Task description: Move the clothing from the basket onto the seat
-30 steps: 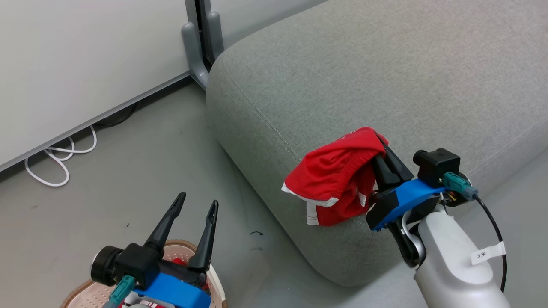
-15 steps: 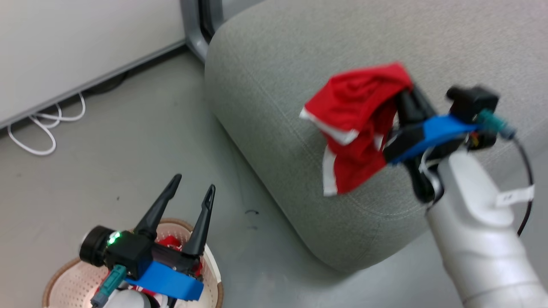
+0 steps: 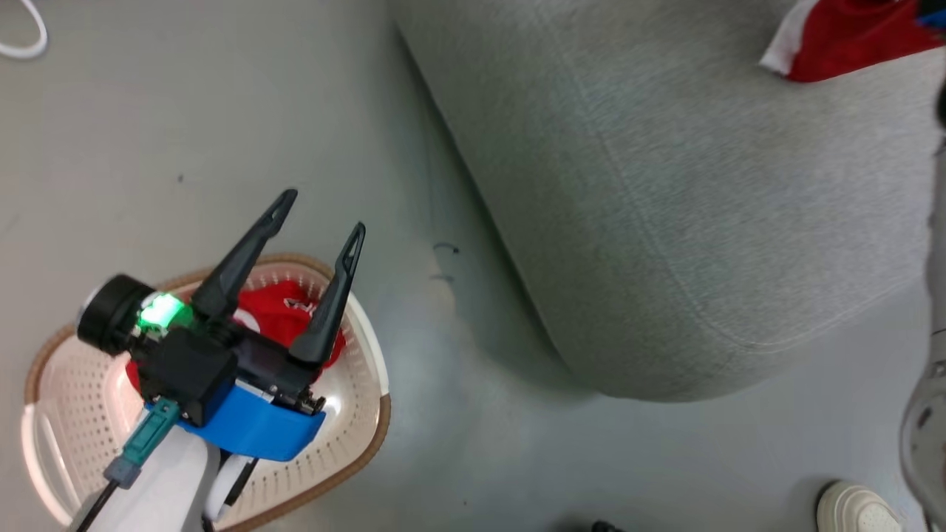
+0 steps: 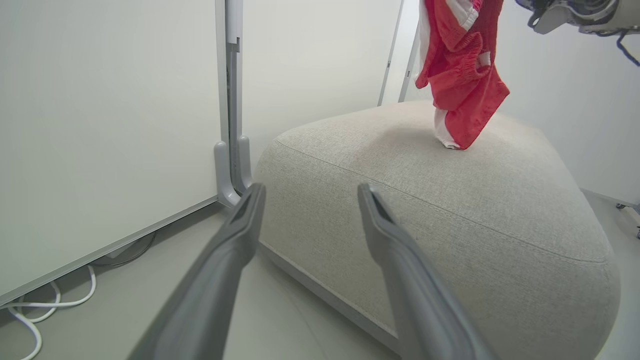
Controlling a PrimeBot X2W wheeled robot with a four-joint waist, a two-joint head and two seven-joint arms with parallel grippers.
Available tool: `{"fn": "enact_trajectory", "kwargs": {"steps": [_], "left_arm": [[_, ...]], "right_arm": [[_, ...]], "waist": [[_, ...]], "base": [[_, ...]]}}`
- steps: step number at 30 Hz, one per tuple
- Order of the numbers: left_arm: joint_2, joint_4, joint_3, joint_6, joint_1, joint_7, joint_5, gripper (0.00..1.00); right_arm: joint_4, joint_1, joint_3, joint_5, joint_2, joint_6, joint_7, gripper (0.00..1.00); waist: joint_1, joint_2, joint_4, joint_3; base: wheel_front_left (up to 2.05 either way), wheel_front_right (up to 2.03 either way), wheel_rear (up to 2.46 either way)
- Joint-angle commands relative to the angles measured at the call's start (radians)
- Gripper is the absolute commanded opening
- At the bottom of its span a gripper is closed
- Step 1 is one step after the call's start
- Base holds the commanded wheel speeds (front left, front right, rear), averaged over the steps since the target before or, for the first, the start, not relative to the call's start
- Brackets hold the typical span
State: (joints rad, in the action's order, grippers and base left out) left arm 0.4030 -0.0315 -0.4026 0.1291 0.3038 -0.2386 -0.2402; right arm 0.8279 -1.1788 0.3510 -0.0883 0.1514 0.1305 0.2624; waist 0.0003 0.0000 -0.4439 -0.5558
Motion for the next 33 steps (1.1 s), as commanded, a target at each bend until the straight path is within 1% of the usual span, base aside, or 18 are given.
{"fn": "enact_trajectory", "kwargs": {"steps": [1,7,10,14,15,16,17,19,24,29,33], "left_arm": [[0.008,-0.021,-0.002,0.001,0.029,0.006,0.006,1.0],[0.036,-0.116,-0.005,-0.001,0.051,0.029,0.015,1.0],[0.043,-0.142,-0.007,-0.005,0.056,0.039,0.019,1.0],[0.048,-0.15,-0.005,-0.013,0.053,0.037,0.022,1.0],[0.053,-0.148,-0.007,-0.014,0.052,0.04,0.028,1.0],[0.055,-0.146,-0.01,-0.015,0.05,0.04,0.031,1.0],[0.052,-0.146,-0.013,-0.016,0.044,0.038,0.029,1.0],[0.047,-0.145,-0.023,-0.015,0.036,0.035,0.026,1.0],[0.038,-0.126,-0.04,-0.014,0.045,0.026,0.022,1.0],[0.016,-0.088,-0.054,-0.013,0.051,0.009,0.011,1.0],[-0.014,-0.032,-0.066,-0.011,0.045,-0.01,-0.008,1.0]], "right_arm": [[0.004,-0.024,0.016,0.019,0.02,0.0,0.004,0.0],[0.024,-0.045,0.147,0.061,0.056,0.0,0.004,0.0],[0.045,-0.031,0.213,0.088,0.067,0.0,0.004,0.0],[0.091,-0.007,0.261,0.132,0.071,0.0,0.003,0.0],[0.115,-0.003,0.269,0.144,0.069,0.0,0.0,0.18],[0.148,-0.001,0.277,0.152,0.064,0.0,-0.024,0.74],[0.175,-0.005,0.275,0.161,0.061,0.0,-0.043,1.0],[0.207,-0.019,0.277,0.189,0.077,0.0,-0.038,1.0],[0.233,-0.028,0.281,0.203,0.07,0.0,-0.016,1.0],[0.248,0.006,0.272,0.224,0.066,0.0,-0.003,1.0],[0.24,0.061,0.237,0.246,0.067,0.0,0.003,1.0]], "waist": [[-0.0003,0.0,0.055,-0.103],[-0.0003,0.0,0.092,-0.191],[-0.0003,0.0,0.112,-0.212],[-0.0003,0.0,0.127,-0.219],[-0.0003,0.0,0.128,-0.22],[-0.0003,0.0,0.129,-0.218],[-0.0003,0.0,0.13,-0.214],[-0.0003,0.0,0.133,-0.203],[-0.0003,0.0,0.136,-0.176],[-0.0003,0.0,0.146,-0.132],[-0.0003,0.0,0.168,-0.067]], "base": [[0.0,0.0,0.0],[0.0,0.0,0.0],[0.0,0.0,0.0],[0.0,0.0,0.0],[0.0,0.0,0.0],[0.0,0.0,0.0],[0.0,0.0,0.0],[0.0,0.0,0.0],[0.0,0.0,0.0],[0.0,0.0,0.0],[0.0,0.0,0.0]]}}
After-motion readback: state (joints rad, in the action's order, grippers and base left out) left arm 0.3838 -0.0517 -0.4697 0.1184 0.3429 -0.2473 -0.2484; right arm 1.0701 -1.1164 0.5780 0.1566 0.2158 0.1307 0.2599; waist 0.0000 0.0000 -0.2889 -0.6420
